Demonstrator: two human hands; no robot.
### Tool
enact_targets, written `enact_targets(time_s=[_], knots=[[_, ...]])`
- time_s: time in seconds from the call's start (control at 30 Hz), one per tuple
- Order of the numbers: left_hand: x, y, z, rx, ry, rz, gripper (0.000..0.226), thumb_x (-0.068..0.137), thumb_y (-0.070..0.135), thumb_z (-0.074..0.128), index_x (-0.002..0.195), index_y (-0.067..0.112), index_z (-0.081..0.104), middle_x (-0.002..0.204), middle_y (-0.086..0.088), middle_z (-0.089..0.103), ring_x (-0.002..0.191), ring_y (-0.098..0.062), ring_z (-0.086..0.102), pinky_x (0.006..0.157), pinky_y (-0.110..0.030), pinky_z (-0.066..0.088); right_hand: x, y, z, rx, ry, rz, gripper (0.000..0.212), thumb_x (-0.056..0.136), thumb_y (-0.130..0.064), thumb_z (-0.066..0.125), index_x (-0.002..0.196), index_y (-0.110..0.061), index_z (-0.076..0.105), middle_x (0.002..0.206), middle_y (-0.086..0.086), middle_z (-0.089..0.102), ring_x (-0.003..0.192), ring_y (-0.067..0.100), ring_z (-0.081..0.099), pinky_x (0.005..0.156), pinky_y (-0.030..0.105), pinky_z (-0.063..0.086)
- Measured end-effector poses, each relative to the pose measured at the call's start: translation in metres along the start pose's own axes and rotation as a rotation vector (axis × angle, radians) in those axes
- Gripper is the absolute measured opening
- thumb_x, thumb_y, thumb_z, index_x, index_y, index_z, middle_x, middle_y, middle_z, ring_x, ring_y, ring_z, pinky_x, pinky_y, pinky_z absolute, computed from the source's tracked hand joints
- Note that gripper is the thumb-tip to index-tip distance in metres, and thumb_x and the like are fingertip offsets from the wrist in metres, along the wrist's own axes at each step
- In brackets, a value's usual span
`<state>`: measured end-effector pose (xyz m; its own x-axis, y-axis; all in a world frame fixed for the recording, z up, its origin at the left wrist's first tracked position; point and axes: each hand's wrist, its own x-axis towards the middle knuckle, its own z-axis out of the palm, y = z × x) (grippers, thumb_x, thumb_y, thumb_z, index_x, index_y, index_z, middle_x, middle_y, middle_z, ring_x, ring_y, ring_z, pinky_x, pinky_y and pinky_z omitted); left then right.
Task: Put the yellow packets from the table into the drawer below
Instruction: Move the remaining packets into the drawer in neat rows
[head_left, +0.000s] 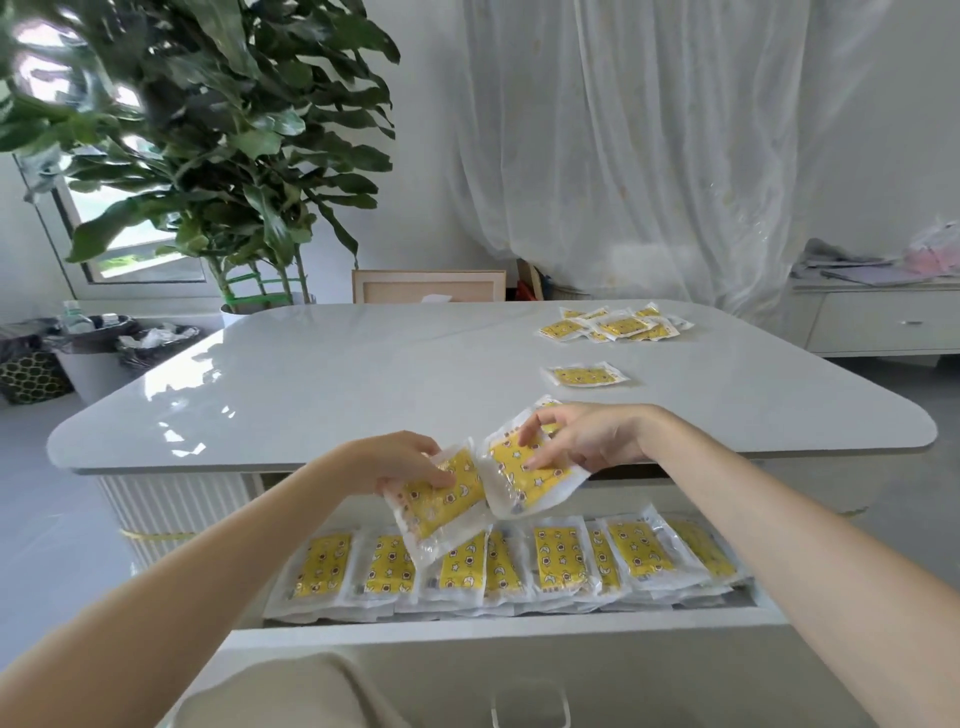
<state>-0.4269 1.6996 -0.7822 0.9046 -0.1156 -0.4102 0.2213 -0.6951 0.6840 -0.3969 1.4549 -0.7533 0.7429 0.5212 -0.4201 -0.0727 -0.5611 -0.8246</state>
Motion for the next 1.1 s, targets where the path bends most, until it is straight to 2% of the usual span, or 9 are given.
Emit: enact_targets(time_s=[0.07, 0.2, 0.33, 0.5, 0.63, 0.77, 0.87, 0.97, 1.1], knots=[[-0.006, -0.013, 0.008, 0.026, -0.024, -0.027, 0.024, 0.086, 0.025, 0.068, 0.107, 0.018, 0.059, 0.108, -0.002, 0.067, 0.102, -0.021, 0.064, 0.097, -0.036, 0.05, 0.0, 0.005, 0.007, -0.089, -0.071, 0.064, 0.025, 0.087, -0.007, 0.068, 0.106, -0.019, 0.058, 0.081, -0.004, 0.068, 0.058, 0.005, 0.062, 0.056, 0.019, 0.051], [-0.009, -0.034, 0.026, -0.012, -0.068, -0.106, 0.03, 0.087, 0.019, 0.066, 0.115, 0.012, 0.058, 0.09, 0.003, 0.068, 0.07, -0.009, 0.064, 0.082, -0.03, 0.056, 0.006, 0.015, 0.027, -0.272, -0.192, 0.147, 0.023, 0.089, -0.007, 0.065, 0.107, -0.02, 0.059, 0.079, -0.003, 0.066, 0.066, 0.009, 0.064, 0.066, 0.023, 0.057], [0.001, -0.049, 0.037, -0.081, -0.016, -0.174, 0.047, 0.089, 0.012, 0.064, 0.132, 0.013, 0.043, 0.107, -0.005, 0.067, 0.09, -0.019, 0.067, 0.083, -0.034, 0.057, 0.019, 0.025, 0.048, -0.389, -0.151, 0.174, 0.023, 0.09, -0.004, 0.063, 0.107, -0.018, 0.059, 0.082, 0.0, 0.062, 0.065, 0.01, 0.06, 0.065, 0.023, 0.058], [0.021, -0.068, 0.045, -0.153, 0.098, -0.274, 0.06, 0.089, 0.01, 0.065, 0.14, 0.004, 0.035, 0.118, -0.012, 0.061, 0.105, -0.026, 0.064, 0.089, -0.036, 0.055, 0.035, 0.044, 0.059, -0.457, -0.001, 0.24, 0.039, 0.093, -0.001, 0.055, 0.131, -0.01, 0.05, 0.085, 0.003, 0.053, 0.061, 0.011, 0.053, 0.058, 0.019, 0.052], [0.039, -0.08, 0.048, -0.166, 0.148, -0.332, 0.049, 0.089, 0.011, 0.063, 0.132, 0.003, 0.042, 0.118, -0.013, 0.058, 0.101, -0.024, 0.061, 0.092, -0.037, 0.054, 0.046, 0.062, 0.06, -0.488, 0.12, 0.31, 0.046, 0.093, 0.004, 0.051, 0.136, -0.01, 0.043, 0.116, 0.012, 0.052, 0.061, 0.012, 0.055, 0.048, 0.016, 0.049], [0.055, -0.086, 0.053, -0.168, 0.207, -0.332, 0.054, 0.088, 0.011, 0.061, 0.136, 0.005, 0.037, 0.121, -0.014, 0.055, 0.107, -0.026, 0.058, 0.088, -0.035, 0.053, 0.056, 0.075, 0.059, -0.462, 0.209, 0.337, 0.054, 0.09, 0.009, 0.045, 0.138, -0.014, 0.037, 0.138, 0.013, 0.039, 0.082, 0.018, 0.057, 0.047, 0.017, 0.047], [0.061, -0.087, 0.055, -0.004, 0.266, -0.283, 0.06, 0.085, 0.012, 0.06, 0.138, 0.005, 0.033, 0.116, -0.011, 0.05, 0.099, -0.024, 0.053, 0.082, -0.033, 0.053, 0.062, 0.083, 0.06, -0.642, 0.313, 0.289, 0.057, 0.087, 0.007, 0.047, 0.14, -0.014, 0.038, 0.137, 0.011, 0.043, 0.104, 0.023, 0.056, 0.063, 0.024, 0.05], [0.057, -0.084, 0.059, 0.287, 0.29, -0.204, 0.074, 0.081, 0.027, 0.065, 0.144, 0.012, 0.029, 0.136, -0.014, 0.041, 0.123, -0.029, 0.042, 0.1, -0.038, 0.043, 0.065, 0.087, 0.062, -0.897, 0.303, 0.231, 0.048, 0.088, -0.007, 0.055, 0.135, -0.015, 0.047, 0.134, 0.009, 0.048, 0.108, 0.025, 0.059, 0.083, 0.033, 0.052], [0.037, -0.075, 0.071, 0.52, 0.059, 0.038, 0.089, 0.072, 0.047, 0.075, 0.146, 0.033, 0.026, 0.152, -0.006, 0.02, 0.14, -0.032, 0.012, 0.113, -0.049, 0.025, 0.068, 0.085, 0.064, -0.998, 0.023, 0.127, 0.076, 0.078, -0.034, 0.075, 0.144, -0.026, 0.04, 0.141, 0.004, 0.041, 0.125, 0.025, 0.047, 0.101, 0.042, 0.045]])
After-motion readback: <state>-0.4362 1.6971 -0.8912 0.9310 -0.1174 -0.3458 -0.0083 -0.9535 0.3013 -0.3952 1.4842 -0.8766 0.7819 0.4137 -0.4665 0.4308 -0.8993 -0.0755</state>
